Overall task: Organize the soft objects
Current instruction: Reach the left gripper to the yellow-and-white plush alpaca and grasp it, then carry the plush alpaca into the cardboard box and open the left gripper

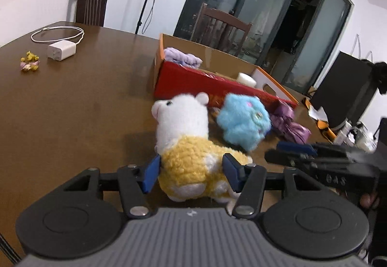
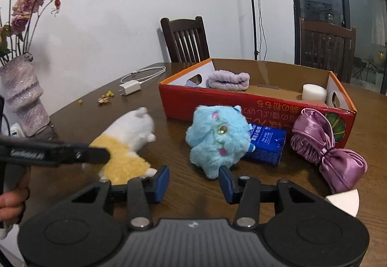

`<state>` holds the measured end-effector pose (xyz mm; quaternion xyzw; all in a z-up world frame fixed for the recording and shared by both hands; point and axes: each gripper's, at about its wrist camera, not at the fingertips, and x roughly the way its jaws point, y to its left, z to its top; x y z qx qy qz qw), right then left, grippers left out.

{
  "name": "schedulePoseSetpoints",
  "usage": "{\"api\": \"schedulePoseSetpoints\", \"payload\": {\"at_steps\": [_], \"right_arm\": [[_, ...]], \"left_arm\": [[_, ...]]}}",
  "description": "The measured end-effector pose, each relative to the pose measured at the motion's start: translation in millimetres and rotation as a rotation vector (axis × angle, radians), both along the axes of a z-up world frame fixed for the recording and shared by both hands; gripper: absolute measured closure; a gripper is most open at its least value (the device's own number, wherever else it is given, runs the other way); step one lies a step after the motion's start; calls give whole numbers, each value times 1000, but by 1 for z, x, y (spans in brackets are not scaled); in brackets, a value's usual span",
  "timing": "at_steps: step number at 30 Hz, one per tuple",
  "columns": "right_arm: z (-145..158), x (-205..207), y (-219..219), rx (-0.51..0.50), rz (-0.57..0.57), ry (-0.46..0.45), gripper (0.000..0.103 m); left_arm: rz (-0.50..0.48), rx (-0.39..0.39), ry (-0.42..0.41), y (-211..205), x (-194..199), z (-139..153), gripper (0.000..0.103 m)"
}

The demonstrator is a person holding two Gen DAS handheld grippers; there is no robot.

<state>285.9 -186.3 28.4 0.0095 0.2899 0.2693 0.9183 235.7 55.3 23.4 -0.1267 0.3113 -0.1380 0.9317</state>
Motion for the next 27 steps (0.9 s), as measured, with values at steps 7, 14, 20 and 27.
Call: {"api": "schedulePoseSetpoints", "payload": {"at_steps": [7,14,20,27], "right_arm": [[8,-32,-18,14,-42,-27,58],[5,-59,-48,48,-109,-4,57],[-4,-48,-53,161,-97,70,56],[-23,-16,-47,329,-96,195,48]], "left_arm": [[-172,24,21,-51,-28,-6,55],[-188,-89,6,-46,-25,5,47],[-101,-163,51,-28,0,2,44],[-108,-245,80,-31,10,-17,42]]}}
